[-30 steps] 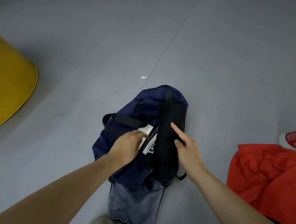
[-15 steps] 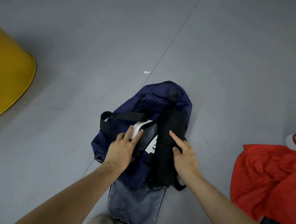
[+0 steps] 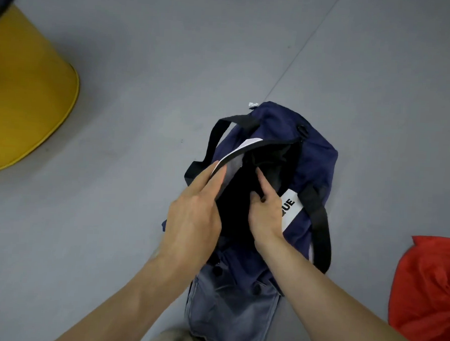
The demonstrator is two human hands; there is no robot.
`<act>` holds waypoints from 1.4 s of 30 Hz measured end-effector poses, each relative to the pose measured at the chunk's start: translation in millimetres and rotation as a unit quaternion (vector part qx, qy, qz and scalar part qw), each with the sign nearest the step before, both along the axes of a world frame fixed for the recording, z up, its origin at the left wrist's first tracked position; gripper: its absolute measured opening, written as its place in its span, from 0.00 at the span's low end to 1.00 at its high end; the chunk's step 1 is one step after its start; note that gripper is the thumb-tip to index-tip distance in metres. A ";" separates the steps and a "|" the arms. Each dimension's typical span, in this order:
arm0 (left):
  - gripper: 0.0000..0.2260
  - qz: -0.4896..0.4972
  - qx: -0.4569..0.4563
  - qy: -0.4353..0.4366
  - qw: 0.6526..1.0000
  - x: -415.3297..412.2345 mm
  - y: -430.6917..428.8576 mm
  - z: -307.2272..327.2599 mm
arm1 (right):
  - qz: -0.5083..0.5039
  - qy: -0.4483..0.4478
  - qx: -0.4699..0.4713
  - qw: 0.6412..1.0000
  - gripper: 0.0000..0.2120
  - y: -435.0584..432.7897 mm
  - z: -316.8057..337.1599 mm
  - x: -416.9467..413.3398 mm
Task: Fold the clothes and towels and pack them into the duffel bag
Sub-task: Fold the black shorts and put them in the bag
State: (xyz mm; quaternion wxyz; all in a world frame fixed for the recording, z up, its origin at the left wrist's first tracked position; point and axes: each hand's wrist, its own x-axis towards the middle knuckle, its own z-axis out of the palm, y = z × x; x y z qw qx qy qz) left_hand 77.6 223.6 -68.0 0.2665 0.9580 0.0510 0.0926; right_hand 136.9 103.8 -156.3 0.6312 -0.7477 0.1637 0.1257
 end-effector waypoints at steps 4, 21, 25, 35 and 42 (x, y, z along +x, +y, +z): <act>0.35 0.007 -0.045 0.047 0.998 -14.0 14.6 -7.3 | 0.117 0.010 -0.082 0.990 0.30 12.6 -31.8 15.2; 0.32 -0.035 -0.067 0.055 0.996 -29.3 31.3 1.8 | 0.262 -0.042 -0.267 0.926 0.43 3.7 -52.3 41.0; 0.32 -0.024 -0.079 0.091 0.992 -31.2 19.9 -5.7 | 0.435 -0.046 -0.427 0.791 0.39 -48.6 -40.6 8.3; 0.32 -0.036 -0.120 0.195 0.973 -74.5 -61.7 -16.0 | 0.529 0.046 -0.443 0.723 0.41 -158.1 -25.7 -60.9; 0.34 -0.066 0.089 0.161 0.981 -72.2 -74.9 -30.7 | 0.442 -0.144 -0.362 0.808 0.24 -219.7 74.3 -107.9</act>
